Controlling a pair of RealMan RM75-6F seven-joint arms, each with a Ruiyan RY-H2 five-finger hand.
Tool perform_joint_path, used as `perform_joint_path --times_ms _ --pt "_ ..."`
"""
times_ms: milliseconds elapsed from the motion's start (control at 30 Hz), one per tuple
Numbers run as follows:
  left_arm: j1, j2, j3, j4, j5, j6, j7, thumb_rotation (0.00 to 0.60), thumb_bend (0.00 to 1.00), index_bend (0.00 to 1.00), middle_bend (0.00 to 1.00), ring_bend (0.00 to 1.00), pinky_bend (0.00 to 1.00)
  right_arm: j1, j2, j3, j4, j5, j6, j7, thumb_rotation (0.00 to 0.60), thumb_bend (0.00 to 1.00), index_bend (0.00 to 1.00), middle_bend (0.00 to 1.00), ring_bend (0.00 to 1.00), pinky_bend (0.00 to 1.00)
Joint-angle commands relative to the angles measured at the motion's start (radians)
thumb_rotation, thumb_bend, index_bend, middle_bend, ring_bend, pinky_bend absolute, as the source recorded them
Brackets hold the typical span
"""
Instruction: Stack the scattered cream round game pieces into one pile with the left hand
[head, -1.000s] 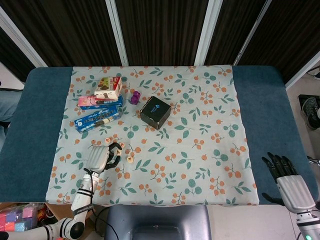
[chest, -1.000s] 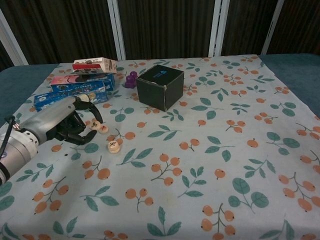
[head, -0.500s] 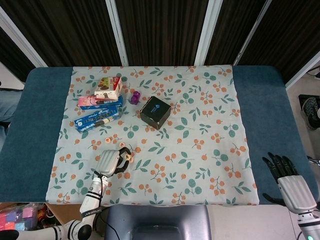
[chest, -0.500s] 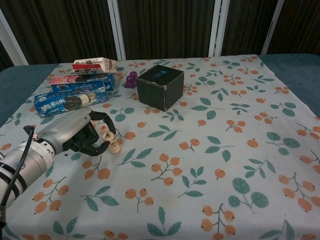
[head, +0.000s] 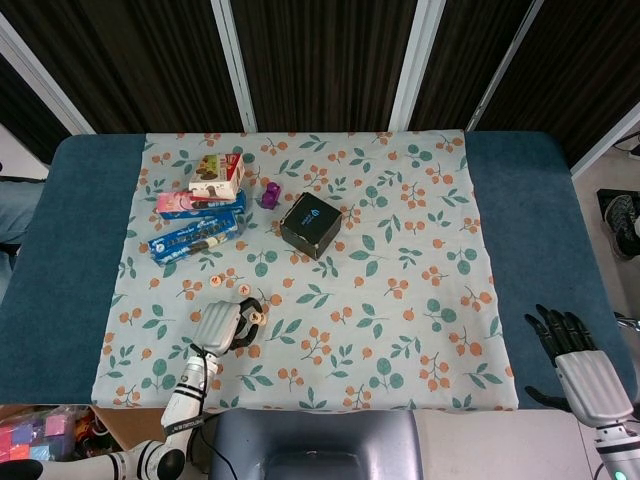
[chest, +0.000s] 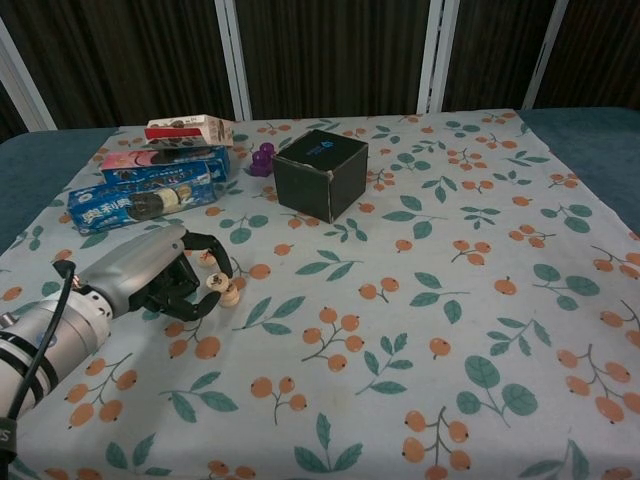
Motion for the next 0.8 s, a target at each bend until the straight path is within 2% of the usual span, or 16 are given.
perform_joint_path --times_ms 33,500,800 --pt "0.0 -0.004 0.0 0.006 0.003 0.002 -0.002 0.6 0.45 0.47 1.0 1.0 1.0 0.0 0.0 0.0 0.0 0.0 0.001 0.001 0.6 0.17 0.0 0.0 0.0 0.0" --pt "-0.004 -0.017 -0.005 0.025 0.005 0.0 -0.011 0.6 0.45 0.46 1.0 1.0 1.0 0.001 0.001 0.001 -0.002 0.003 -0.001 -0.001 0.6 0.17 0.0 0.0 0.0 0.0" --pt "-0.003 -0.013 -0.002 0.026 0.008 -0.006 -0.018 0.6 0.45 0.42 1.0 1.0 1.0 -0.001 0.001 0.002 -0.002 0.006 0.001 -0.002 0.6 0.17 0.0 0.0 0.0 0.0"
